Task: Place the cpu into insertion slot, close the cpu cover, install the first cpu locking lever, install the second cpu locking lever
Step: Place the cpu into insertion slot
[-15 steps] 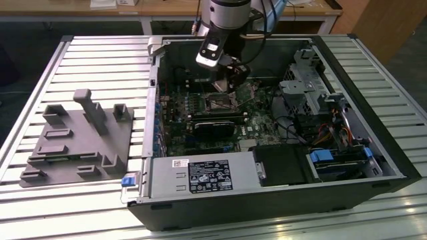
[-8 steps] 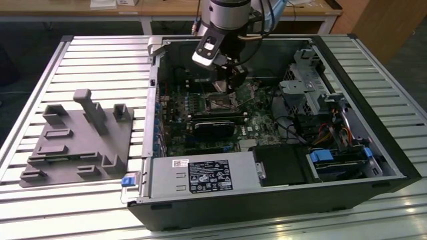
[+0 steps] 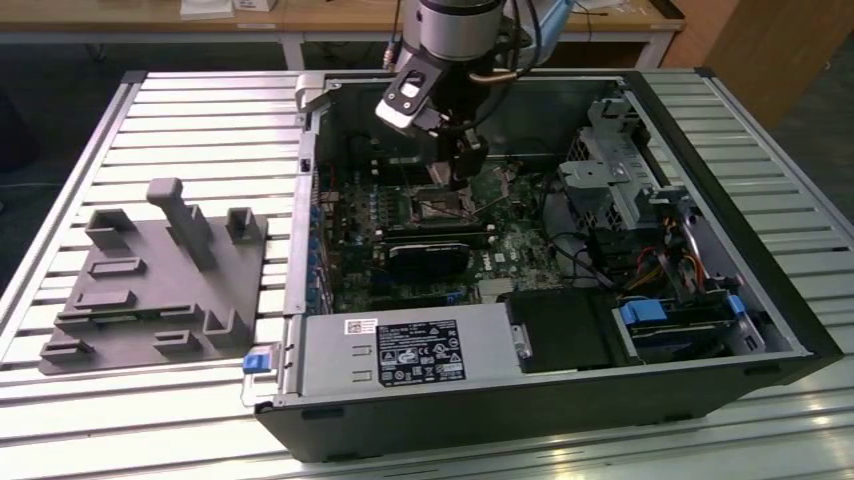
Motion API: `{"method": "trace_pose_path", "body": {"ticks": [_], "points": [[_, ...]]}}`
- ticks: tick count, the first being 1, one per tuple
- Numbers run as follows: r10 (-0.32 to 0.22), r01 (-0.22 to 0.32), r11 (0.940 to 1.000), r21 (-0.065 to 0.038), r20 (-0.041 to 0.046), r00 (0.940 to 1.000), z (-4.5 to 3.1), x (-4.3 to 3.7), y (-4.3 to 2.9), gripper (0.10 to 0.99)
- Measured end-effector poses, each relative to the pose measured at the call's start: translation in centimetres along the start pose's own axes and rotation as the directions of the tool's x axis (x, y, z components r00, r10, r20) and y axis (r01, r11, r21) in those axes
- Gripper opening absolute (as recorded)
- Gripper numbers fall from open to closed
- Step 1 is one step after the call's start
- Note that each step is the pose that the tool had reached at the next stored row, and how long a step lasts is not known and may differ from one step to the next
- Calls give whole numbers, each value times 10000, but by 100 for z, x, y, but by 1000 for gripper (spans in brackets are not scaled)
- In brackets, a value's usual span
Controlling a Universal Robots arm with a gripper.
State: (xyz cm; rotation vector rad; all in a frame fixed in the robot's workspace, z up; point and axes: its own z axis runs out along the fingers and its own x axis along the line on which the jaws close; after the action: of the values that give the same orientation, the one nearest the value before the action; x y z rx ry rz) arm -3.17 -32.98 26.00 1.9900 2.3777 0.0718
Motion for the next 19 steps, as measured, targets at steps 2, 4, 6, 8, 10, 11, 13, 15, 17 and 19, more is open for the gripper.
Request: {"method": "trace_pose_path", "body": {"ticks": [2, 4, 6, 8, 10, 11, 13, 15, 17, 19], "points": [[356, -356, 9994, 0, 22, 9994, 5, 0, 0, 537], [653, -653, 9979, -2, 39, 9979, 11, 0, -1, 537], [783, -782, 9969, -17, 49, 9969, 20, 0, -3, 537], [832, -831, 9965, -63, 56, 9965, 33, 1, -6, 537], [857, -856, 9962, -128, 64, 9963, 48, 2, -11, 537], [863, -862, 9961, -162, 68, 9962, 57, 2, -13, 537], [867, -865, 9960, -211, 72, 9962, 73, 2, -16, 537], [868, -866, 9960, -222, 73, 9962, 83, 3, -21, 537], [874, -873, 9959, -224, 74, 9961, 94, 5, -30, 537], [895, -893, 9958, -224, 77, 9960, 110, 6, -38, 537]]}}
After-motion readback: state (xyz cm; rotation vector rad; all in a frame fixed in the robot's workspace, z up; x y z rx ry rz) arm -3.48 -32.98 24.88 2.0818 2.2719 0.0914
